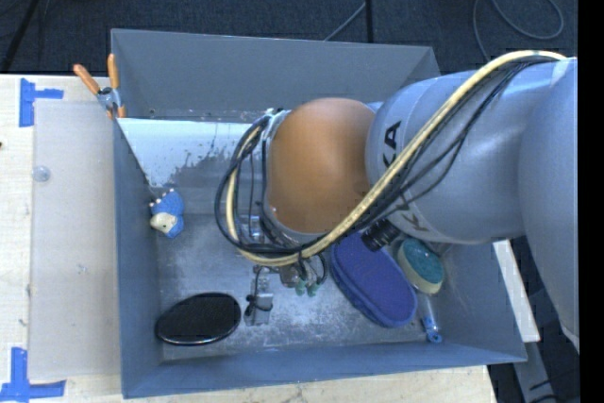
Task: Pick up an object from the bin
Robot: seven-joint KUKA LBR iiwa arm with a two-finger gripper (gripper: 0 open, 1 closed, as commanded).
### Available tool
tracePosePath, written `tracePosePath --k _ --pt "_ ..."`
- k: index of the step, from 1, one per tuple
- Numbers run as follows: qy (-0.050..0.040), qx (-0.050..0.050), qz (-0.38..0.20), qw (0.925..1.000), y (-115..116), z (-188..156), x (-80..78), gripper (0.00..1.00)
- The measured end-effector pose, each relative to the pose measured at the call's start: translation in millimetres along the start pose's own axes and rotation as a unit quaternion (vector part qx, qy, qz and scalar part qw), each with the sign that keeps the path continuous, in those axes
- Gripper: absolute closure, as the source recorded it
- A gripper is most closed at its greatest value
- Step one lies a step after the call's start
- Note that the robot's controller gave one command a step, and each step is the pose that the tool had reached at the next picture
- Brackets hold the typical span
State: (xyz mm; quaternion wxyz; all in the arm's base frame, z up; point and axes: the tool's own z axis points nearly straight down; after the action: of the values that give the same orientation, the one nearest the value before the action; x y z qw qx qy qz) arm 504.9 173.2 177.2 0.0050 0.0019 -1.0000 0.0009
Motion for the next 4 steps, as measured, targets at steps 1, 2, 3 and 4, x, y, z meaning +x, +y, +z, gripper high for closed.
tracePosePath --k 1,2,3,4 --pt "-0.0037 -0.001 0.003 1.0 -1 -5 -1.7 0.0" --pt "-0.0031 0.0 -0.056 0.9984 21 43 7.8 0.0" --pt "0.0003 0.001 -0.133 0.9911 53 46 21.6 0.0" --pt "-0.003 -0.001 -0.126 0.992 59 31 19.3 0.0"
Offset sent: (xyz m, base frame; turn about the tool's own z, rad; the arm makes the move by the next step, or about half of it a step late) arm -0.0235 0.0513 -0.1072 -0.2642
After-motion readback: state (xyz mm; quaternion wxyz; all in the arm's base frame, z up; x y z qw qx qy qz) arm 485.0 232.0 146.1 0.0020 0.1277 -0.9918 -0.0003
